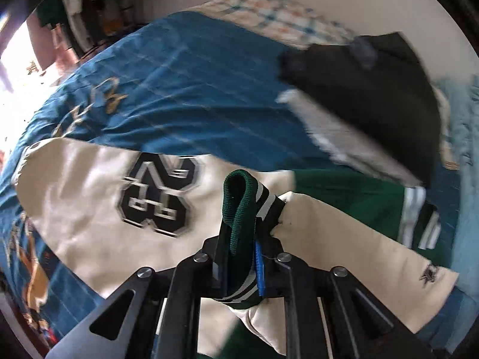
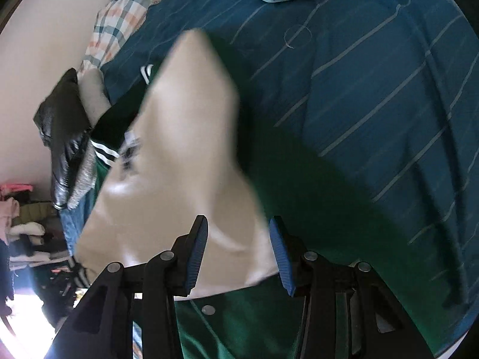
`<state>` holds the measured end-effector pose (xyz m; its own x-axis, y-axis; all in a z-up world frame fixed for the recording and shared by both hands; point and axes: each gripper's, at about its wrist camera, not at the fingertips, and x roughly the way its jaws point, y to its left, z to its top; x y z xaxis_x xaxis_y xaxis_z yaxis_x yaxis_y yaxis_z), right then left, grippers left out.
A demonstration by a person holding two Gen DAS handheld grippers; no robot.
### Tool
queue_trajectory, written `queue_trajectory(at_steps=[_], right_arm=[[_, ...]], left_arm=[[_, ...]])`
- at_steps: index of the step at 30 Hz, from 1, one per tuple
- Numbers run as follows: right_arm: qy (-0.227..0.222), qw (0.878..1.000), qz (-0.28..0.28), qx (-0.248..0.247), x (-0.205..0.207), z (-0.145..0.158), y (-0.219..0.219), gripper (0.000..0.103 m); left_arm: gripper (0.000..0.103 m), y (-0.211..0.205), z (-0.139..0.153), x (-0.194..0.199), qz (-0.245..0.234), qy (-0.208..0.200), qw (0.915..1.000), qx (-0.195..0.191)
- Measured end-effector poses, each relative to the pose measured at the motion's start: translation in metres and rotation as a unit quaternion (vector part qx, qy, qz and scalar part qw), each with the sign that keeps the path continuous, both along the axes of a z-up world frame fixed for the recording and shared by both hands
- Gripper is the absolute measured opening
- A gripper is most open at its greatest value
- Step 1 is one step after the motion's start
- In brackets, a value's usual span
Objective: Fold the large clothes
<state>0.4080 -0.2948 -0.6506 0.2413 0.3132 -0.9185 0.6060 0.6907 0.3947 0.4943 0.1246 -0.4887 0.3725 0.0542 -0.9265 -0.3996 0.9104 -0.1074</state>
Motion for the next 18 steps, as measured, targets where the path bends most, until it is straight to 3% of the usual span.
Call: queue_trajectory(at_steps=[6, 8, 10, 12, 14, 15, 18], right_arm=[[0.085, 0.996, 0.025, -0.028, 0.007, -0.043, -0.002, 0.045], [0.040, 0.999, 0.012, -0.021, 0.018, -0.030, -0.004, 0.044], [-0.043, 0.999, 0.026, -0.013, 0.037, -0.009, 0.001, 0.025], [-0.072, 0.996, 0.045, -0.004, 0.059, -0.013, 0.007, 0.025], [-0.021, 0.999, 0.049, 0.002, 0.079, -0.047, 0.008, 0.025], [0.008, 0.999, 0.043, 0.023, 0.087, -0.066, 0.007, 0.026], [0.031, 0.999, 0.033, 0.018, 0.094, -0.058, 0.004, 0.029]], left_arm=[[0.011, 0.015, -0.050, -0.003, 0.003, 0.057, 0.9984, -0.005], [0.011, 0.016, -0.051, -0.004, 0.000, 0.054, 0.9985, -0.009], [0.011, 0.017, -0.050, -0.005, -0.002, 0.049, 0.9987, -0.011], [0.011, 0.019, -0.050, -0.007, -0.001, 0.049, 0.9987, -0.015], [0.012, 0.025, -0.051, -0.008, 0.003, 0.049, 0.9986, -0.022], [0.017, 0.027, -0.051, -0.008, 0.003, 0.053, 0.9983, -0.025], [0.017, 0.038, -0.043, -0.010, 0.012, 0.065, 0.9963, -0.055]])
